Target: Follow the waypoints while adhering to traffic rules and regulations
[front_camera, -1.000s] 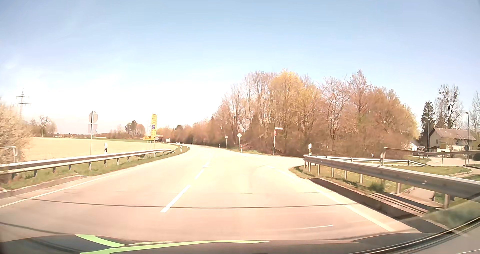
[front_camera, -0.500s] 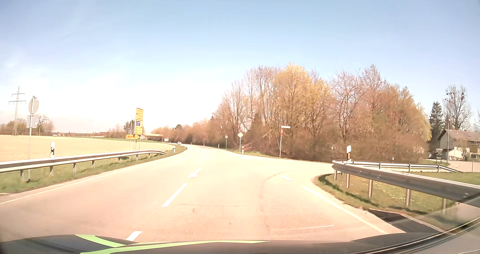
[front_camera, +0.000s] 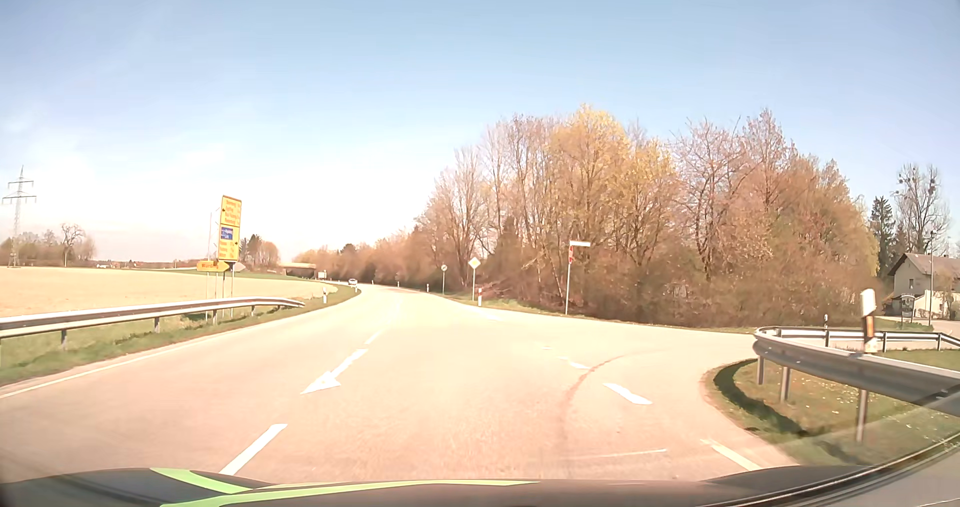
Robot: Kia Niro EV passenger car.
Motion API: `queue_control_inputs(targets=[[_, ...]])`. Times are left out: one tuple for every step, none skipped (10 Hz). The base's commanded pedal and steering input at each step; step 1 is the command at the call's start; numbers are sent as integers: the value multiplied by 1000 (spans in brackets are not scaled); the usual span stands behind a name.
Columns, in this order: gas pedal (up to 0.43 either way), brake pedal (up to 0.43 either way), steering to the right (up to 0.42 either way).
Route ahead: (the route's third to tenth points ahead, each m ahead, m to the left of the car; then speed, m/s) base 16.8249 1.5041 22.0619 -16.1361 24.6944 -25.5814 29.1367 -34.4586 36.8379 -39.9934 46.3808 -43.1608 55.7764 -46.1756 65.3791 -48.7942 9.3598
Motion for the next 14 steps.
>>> queue_control_inputs(targets=[[0, 232, 51], [0, 232, 69], [0, 232, 93], [0, 232, 111], [0, 232, 129], [0, 226, 148], [0, 226, 168], [0, 220, 192], [0, 213, 211], [0, 207, 228], [0, 207, 247], [0, 201, 262], [0, 183, 279], [0, 152, 287]])
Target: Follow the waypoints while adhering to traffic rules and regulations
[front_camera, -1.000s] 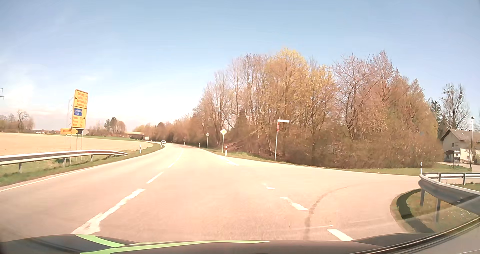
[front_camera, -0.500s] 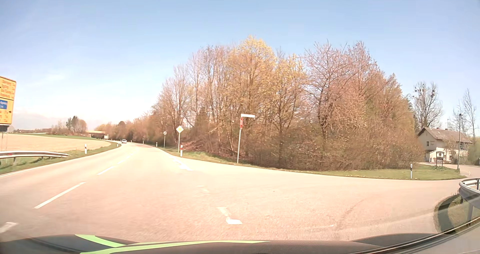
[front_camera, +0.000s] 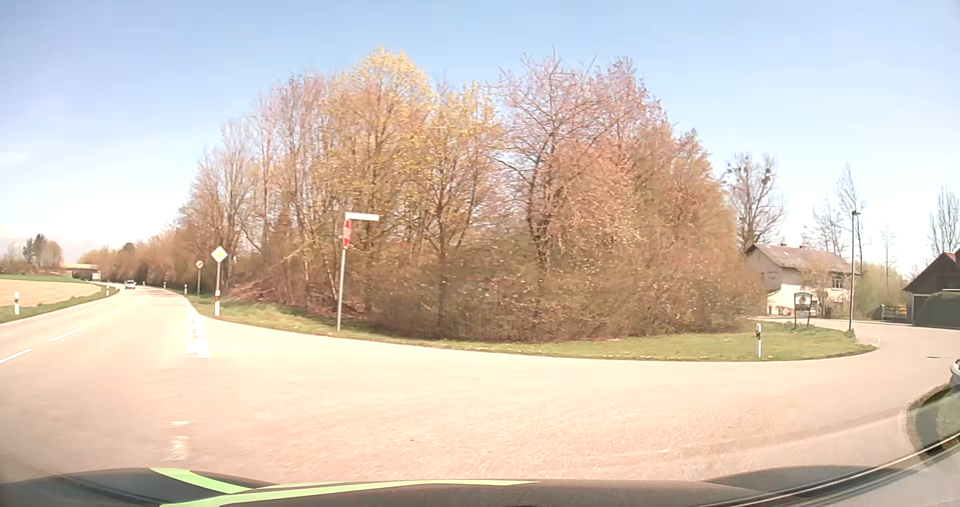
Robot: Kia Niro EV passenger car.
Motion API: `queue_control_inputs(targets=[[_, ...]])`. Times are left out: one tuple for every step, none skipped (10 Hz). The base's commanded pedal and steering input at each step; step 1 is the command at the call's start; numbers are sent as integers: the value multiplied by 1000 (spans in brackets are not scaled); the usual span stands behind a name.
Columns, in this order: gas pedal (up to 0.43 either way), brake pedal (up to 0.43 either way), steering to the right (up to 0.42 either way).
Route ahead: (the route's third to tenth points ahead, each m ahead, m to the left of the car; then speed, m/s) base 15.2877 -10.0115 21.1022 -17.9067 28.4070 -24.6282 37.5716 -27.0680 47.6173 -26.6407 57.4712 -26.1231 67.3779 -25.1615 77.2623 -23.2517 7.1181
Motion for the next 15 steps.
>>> queue_control_inputs(targets=[[0, 0, 296], [0, 0, 304], [0, 0, 305], [0, 0, 310], [0, 0, 317], [0, 0, 320], [0, 0, 320], [0, 0, 320], [8, 0, 320], [8, 0, 320], [8, 0, 320], [47, 0, 320], [67, 0, 319], [79, 0, 315], [98, 0, 314]])
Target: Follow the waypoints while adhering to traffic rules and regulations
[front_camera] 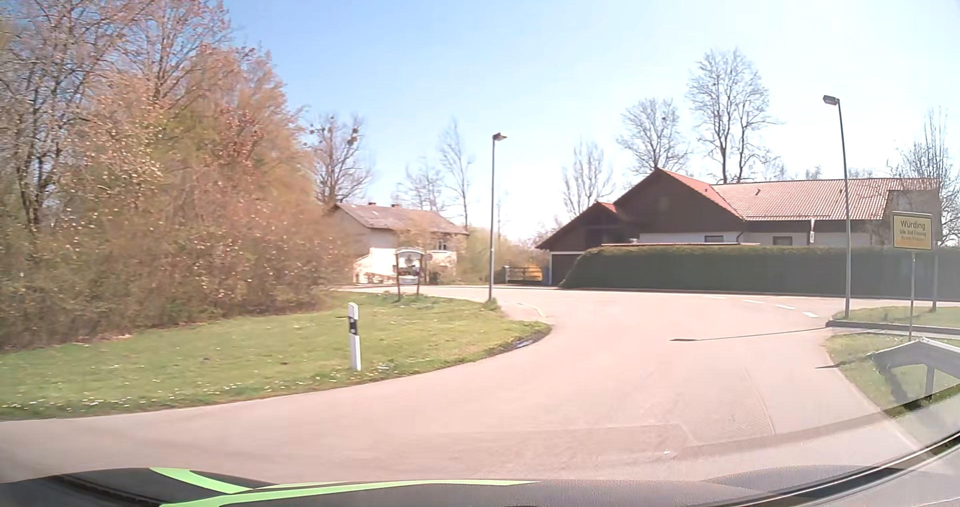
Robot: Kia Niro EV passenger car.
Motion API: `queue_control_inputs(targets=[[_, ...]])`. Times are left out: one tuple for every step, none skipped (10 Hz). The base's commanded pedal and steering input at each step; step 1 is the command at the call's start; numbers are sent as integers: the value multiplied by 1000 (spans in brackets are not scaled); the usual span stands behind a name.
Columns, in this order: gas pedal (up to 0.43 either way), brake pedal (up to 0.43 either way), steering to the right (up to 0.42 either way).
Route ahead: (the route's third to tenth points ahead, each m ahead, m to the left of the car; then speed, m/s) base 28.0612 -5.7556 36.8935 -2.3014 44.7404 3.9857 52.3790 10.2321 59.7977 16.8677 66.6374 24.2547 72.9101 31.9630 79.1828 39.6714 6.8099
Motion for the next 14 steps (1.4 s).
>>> queue_control_inputs(targets=[[98, 0, 312], [98, 0, 309], [98, 0, 303], [110, 0, 289], [110, 0, 270], [110, 0, 244], [118, 0, 221], [130, 0, 191], [130, 0, 164], [130, 0, 133], [130, 0, 108], [130, 0, 84], [130, 0, 67], [130, 0, 55]])
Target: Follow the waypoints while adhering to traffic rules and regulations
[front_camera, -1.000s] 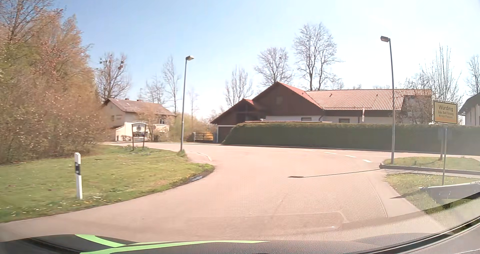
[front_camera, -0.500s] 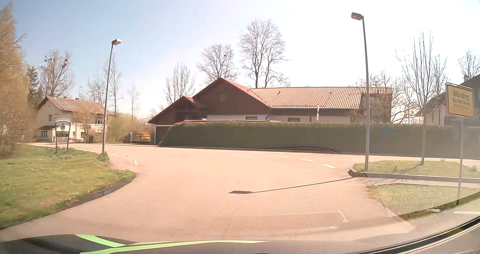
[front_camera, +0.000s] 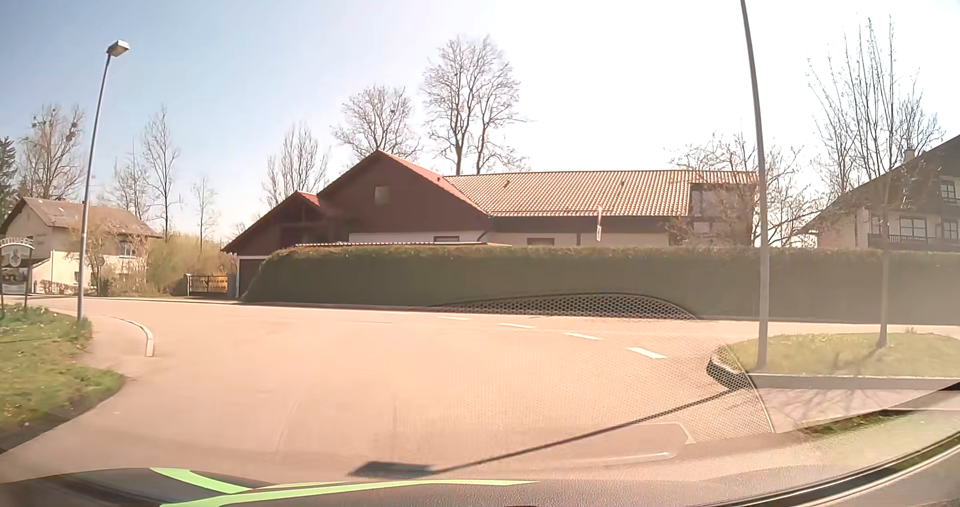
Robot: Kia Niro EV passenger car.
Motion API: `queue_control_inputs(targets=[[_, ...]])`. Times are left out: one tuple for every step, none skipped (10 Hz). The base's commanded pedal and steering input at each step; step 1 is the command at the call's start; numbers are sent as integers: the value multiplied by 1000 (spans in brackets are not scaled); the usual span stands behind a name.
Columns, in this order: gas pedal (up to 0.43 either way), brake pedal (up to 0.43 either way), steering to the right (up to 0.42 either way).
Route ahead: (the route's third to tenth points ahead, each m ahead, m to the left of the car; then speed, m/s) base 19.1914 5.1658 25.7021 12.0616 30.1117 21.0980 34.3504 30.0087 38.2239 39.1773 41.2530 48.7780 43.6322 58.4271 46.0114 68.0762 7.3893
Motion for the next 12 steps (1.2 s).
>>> queue_control_inputs(targets=[[130, 0, 31], [130, 0, 3], [130, 0, -24], [87, 0, -51], [0, 0, -79], [0, 0, -97], [0, 0, -115], [0, 0, -126], [0, 0, -140], [0, 0, -152], [0, 0, -164], [0, 0, -173]])
